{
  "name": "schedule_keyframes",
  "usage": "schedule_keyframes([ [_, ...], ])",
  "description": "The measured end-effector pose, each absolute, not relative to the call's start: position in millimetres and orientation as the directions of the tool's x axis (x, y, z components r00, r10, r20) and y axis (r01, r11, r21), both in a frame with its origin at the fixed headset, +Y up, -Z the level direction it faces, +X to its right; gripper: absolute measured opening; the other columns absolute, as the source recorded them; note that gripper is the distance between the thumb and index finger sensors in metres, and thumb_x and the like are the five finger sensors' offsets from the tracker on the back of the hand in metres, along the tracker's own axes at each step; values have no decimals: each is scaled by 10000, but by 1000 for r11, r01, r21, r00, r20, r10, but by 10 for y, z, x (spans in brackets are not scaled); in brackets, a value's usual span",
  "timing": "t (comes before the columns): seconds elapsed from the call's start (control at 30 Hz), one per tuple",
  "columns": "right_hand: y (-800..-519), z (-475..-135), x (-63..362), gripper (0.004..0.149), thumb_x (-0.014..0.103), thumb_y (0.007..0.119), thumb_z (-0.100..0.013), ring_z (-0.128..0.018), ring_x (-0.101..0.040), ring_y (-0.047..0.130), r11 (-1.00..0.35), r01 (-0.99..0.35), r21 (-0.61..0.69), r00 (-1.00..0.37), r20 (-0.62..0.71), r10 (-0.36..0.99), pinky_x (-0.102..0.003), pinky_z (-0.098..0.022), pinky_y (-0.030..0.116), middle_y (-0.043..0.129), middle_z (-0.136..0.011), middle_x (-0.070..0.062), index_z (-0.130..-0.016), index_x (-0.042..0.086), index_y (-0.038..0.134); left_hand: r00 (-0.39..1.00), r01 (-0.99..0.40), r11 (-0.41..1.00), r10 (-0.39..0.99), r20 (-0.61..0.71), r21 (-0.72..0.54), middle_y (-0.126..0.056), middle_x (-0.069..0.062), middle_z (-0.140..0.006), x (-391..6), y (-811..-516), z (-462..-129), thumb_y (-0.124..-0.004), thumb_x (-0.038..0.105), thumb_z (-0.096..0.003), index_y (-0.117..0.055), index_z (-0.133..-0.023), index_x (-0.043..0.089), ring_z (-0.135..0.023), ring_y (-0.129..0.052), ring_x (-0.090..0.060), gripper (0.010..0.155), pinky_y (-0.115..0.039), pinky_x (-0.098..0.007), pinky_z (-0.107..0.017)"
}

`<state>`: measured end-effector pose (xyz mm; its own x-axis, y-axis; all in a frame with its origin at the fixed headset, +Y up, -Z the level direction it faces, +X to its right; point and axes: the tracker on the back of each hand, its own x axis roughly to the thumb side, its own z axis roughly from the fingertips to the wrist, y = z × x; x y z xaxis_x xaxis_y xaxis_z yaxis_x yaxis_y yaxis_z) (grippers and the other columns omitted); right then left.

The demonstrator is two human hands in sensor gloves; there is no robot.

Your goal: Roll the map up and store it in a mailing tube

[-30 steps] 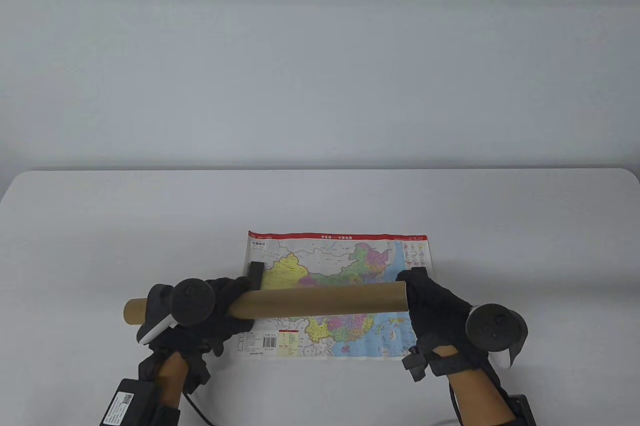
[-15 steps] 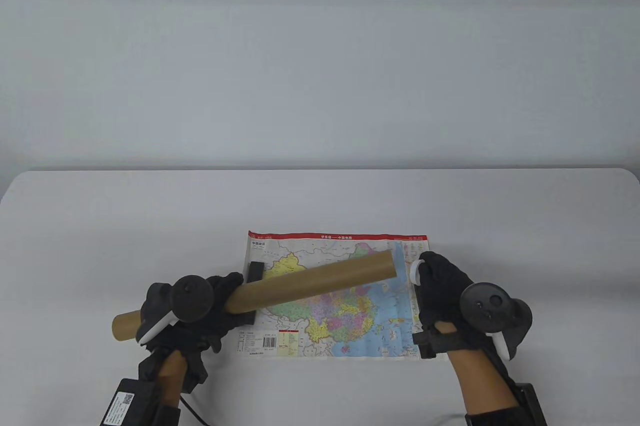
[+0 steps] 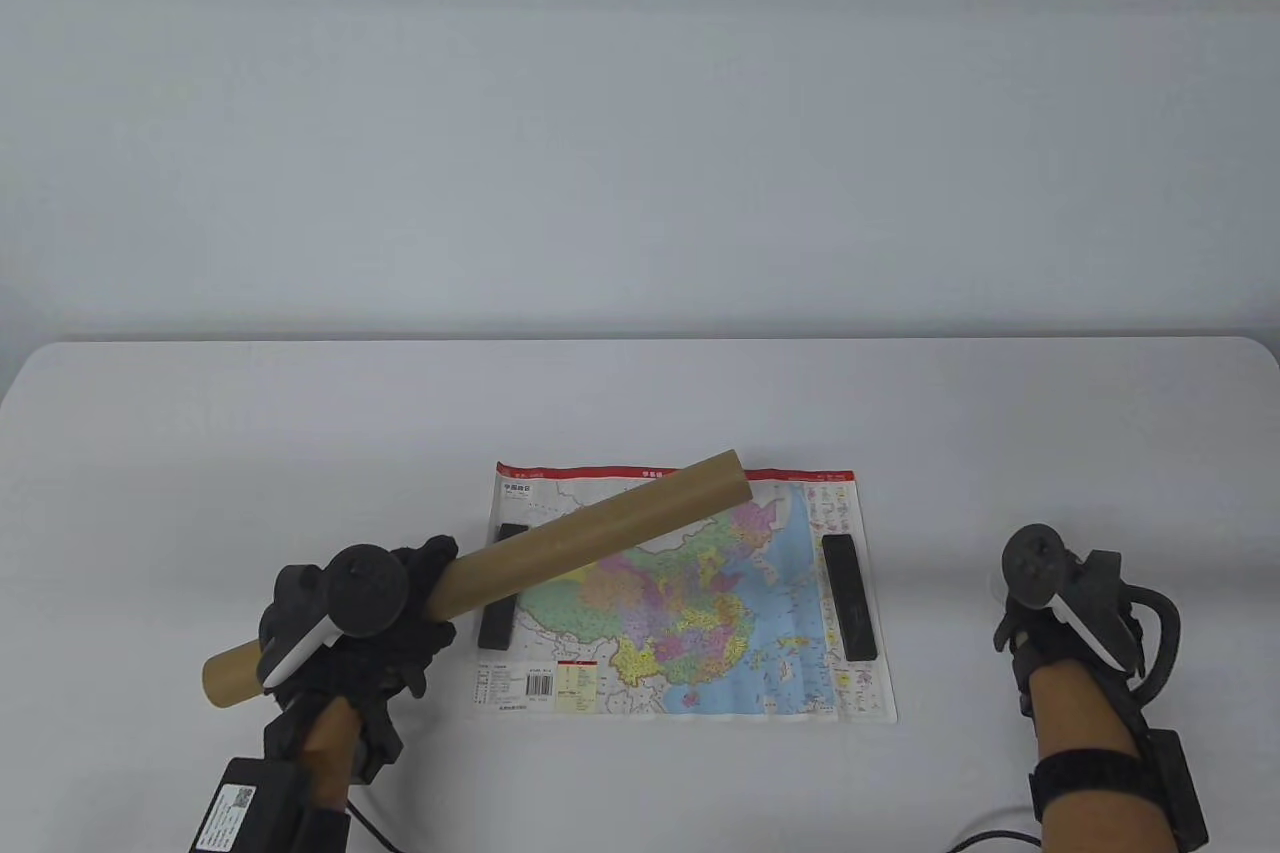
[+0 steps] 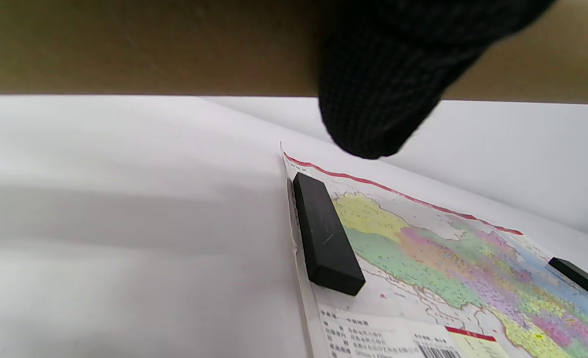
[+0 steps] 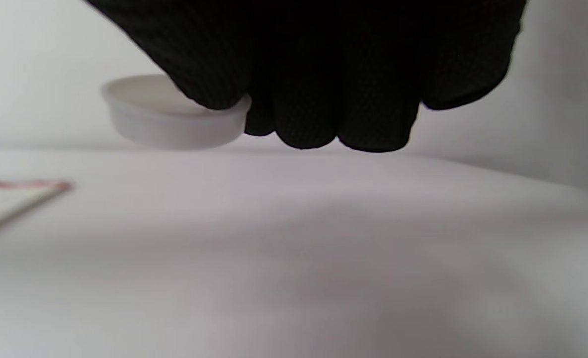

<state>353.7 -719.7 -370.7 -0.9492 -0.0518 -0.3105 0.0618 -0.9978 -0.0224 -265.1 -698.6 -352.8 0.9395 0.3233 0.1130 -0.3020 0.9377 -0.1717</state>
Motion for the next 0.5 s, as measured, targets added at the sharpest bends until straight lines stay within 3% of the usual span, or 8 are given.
schedule_keyframes([
  [0.23,-7527,-3697,3681,414,306,824,-537,-722,-431,951,-994,83,76,-932,-347,-105,-591,-537,757,905,-816,-176,-883,89,894,938,-311,937,330,109,-158,-702,62,-1038,-2651,-6992,-3529,-996,434,-400,-509,-1028,507,-936,-831,-232,799,-629,-522,-780],
  [0.5,-7581,-3690,3671,415,307,830,-534,-727,-429,947,-991,105,89,-929,-348,-130,-590,-540,754,902,-827,-177,-880,89,901,932,-339,932,351,91,-130,-744,46,-1033,-2693,-6984,-3525,-984,486,-396,-496,-1022,549,-972,-845,-286,796,-652,-555,-771],
])
